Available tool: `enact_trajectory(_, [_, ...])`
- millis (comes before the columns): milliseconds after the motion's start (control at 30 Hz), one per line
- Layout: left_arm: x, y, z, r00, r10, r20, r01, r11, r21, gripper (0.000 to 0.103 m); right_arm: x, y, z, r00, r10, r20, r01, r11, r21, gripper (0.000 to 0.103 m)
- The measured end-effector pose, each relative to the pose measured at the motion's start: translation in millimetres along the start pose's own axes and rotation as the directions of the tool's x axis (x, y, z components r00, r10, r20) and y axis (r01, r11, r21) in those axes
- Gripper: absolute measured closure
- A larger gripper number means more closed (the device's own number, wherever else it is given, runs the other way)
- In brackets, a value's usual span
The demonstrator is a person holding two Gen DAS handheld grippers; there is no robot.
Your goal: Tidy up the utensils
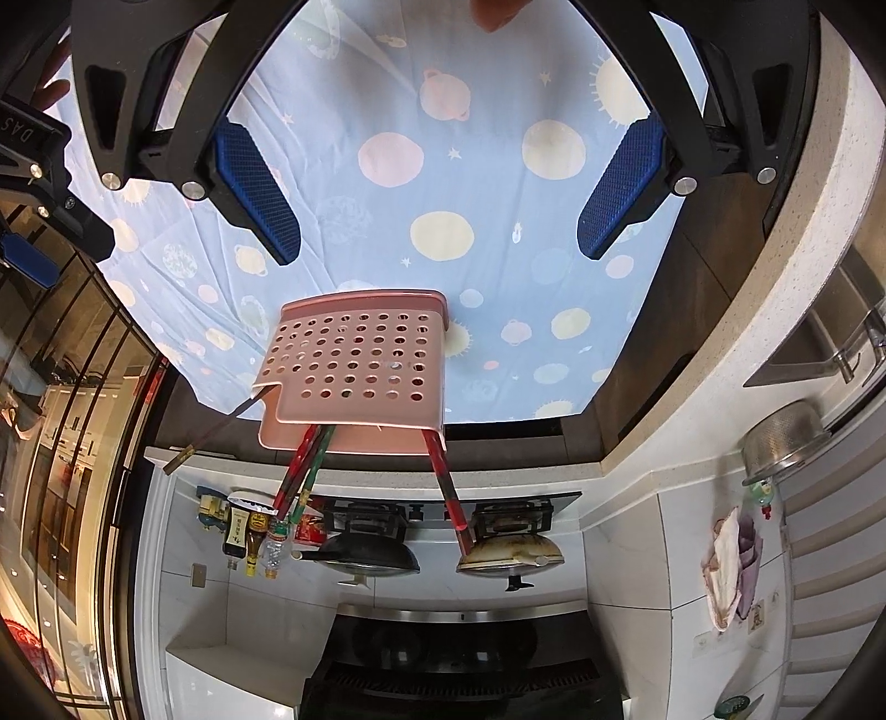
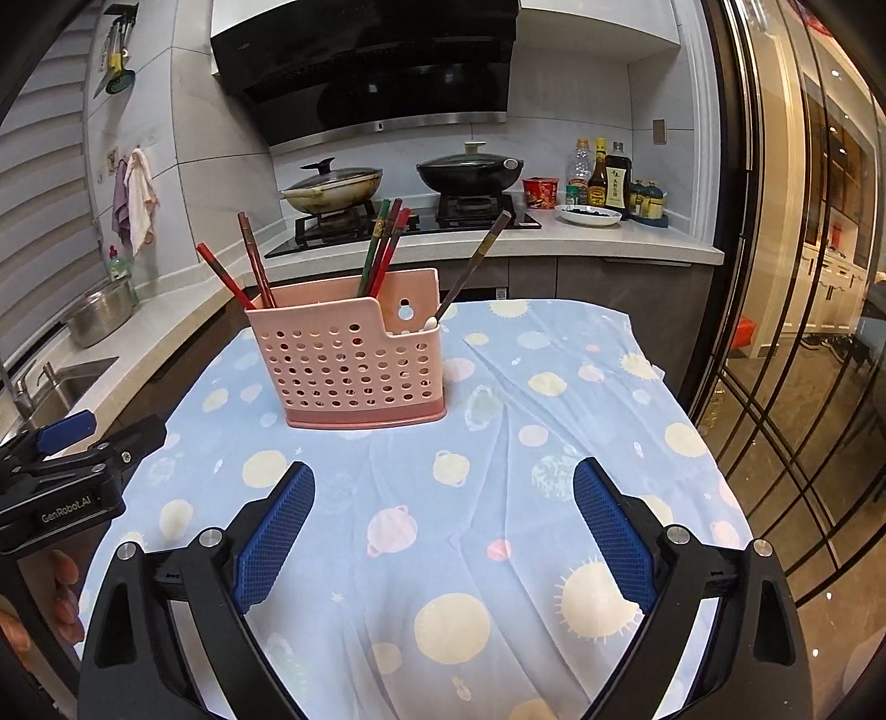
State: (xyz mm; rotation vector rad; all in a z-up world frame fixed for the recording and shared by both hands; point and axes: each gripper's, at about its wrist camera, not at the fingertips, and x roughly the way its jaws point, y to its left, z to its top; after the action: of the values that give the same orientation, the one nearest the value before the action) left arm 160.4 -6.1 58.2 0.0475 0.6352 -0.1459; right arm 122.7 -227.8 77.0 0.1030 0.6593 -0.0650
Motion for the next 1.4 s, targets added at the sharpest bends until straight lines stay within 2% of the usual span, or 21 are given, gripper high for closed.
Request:
enact_trajectory(67, [-1, -2, -1, 1.0, 0.002, 0.002, -0.002, 1.0, 0.003, 0.007, 0, -1, -1, 1.0, -0.01, -0.003, 0.01, 1.0, -0.005, 0.007])
enact_trajectory(1400, [-9, -8, -12, 0.999, 0.029, 0.033, -0.029, 1.0, 0.0, 0.007, -3, 2, -9, 1.0, -0.003, 0.007, 0.003, 1.0, -0.025, 0.007])
